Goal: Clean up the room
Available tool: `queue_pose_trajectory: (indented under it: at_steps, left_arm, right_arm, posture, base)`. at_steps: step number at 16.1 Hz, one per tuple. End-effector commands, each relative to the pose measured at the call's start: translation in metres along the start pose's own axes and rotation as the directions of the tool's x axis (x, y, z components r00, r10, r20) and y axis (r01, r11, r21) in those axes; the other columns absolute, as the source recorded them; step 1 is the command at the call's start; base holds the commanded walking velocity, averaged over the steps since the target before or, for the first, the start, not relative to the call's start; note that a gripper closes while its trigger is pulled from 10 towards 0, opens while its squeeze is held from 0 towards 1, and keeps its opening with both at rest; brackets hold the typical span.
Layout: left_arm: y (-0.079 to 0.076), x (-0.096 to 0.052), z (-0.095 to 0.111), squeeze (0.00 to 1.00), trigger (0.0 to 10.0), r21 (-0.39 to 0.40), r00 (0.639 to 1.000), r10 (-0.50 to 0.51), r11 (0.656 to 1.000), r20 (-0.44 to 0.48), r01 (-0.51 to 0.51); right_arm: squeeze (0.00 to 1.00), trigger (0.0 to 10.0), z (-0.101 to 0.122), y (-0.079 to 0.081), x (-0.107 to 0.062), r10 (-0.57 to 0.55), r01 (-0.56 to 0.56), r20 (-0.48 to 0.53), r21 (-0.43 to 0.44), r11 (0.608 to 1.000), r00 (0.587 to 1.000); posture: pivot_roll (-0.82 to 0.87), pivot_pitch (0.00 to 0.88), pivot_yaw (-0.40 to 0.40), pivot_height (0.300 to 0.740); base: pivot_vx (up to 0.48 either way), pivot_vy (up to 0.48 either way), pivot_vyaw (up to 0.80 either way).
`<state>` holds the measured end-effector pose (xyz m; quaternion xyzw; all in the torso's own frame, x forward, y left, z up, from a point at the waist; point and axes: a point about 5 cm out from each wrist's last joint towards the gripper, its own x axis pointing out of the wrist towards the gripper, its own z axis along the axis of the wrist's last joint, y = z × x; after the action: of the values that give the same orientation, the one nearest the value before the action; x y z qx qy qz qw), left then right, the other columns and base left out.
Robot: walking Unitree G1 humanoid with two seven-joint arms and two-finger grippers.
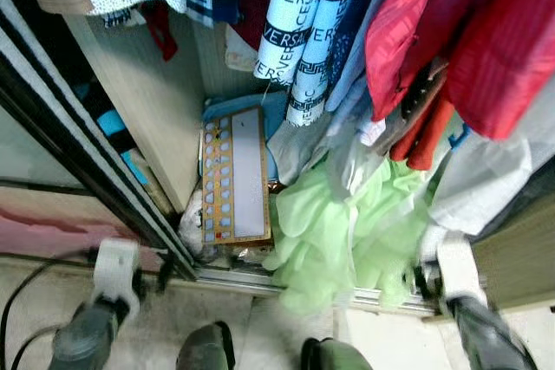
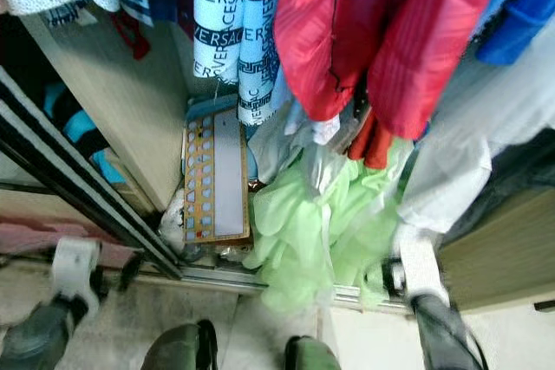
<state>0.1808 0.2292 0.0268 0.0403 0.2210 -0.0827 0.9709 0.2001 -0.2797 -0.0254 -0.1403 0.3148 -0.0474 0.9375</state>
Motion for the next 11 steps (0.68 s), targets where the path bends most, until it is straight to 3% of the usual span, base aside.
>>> queue_pose_trajectory:
  at_steps: [1,5,6,7,8,10,11]
  left_arm:
    - [-0.004,-0.003,0.010,0.00,10.0,0.029,0.999,-0.015,0.999,0.030,0.014]
    - [-0.018,-0.007,0.043,0.00,10.0,0.088,0.982,-0.069,0.995,0.177,0.054]
    - [-0.018,-0.004,0.049,0.00,10.0,0.078,0.977,-0.061,0.996,0.206,0.046]
    - [-0.020,0.006,0.060,0.00,10.0,0.052,0.956,-0.054,0.998,0.289,0.041]
    - [-0.023,0.011,0.066,0.00,10.0,0.042,0.943,-0.054,0.998,0.329,0.043]
    - [-0.035,0.021,0.079,0.00,10.0,0.032,0.924,-0.022,0.999,0.381,0.010]
    - [-0.036,0.022,0.079,0.00,10.0,0.029,0.923,-0.010,1.000,0.386,-0.001]
  right_arm:
    - [0.00,10.0,0.001,-0.003,-0.001,-0.001,0.001,-0.002,0.001,1.000,1.000]
    - [0.00,10.0,0.015,-0.009,0.003,-0.053,0.056,0.052,-0.058,0.997,0.997]
    - [0.00,10.0,0.022,-0.010,0.004,-0.068,0.075,0.087,-0.082,0.994,0.994]
    - [0.00,10.0,0.043,-0.016,0.005,-0.126,0.152,0.188,-0.136,0.979,0.974]
    - [0.00,10.0,0.054,-0.017,0.003,-0.144,0.180,0.248,-0.128,0.975,0.958]
    - [0.00,10.0,0.096,-0.013,-0.007,-0.164,0.195,0.424,-0.031,0.980,0.891]
    - [0.00,10.0,0.105,-0.009,-0.011,-0.170,0.187,0.465,0.010,0.982,0.869]
  posture:
    - [0.04,0.166,-0.034,0.740]
    - [0.04,0.160,-0.037,0.740]
    - [0.04,0.158,-0.037,0.740]
    - [0.03,0.143,-0.031,0.740]
    - [0.02,0.136,-0.026,0.740]
    - [0.00,0.121,-0.014,0.740]
    - [-0.01,0.112,-0.007,0.740]
  base:
    - [0.000,0.000,0.00]
    - [0.000,0.000,0.00]
    - [0.000,0.000,0.00]
    - [0.000,0.000,0.00]
    - [0.000,0.000,0.00]
    - [0.000,0.000,0.00]
    - [0.000,0.000,0.00]
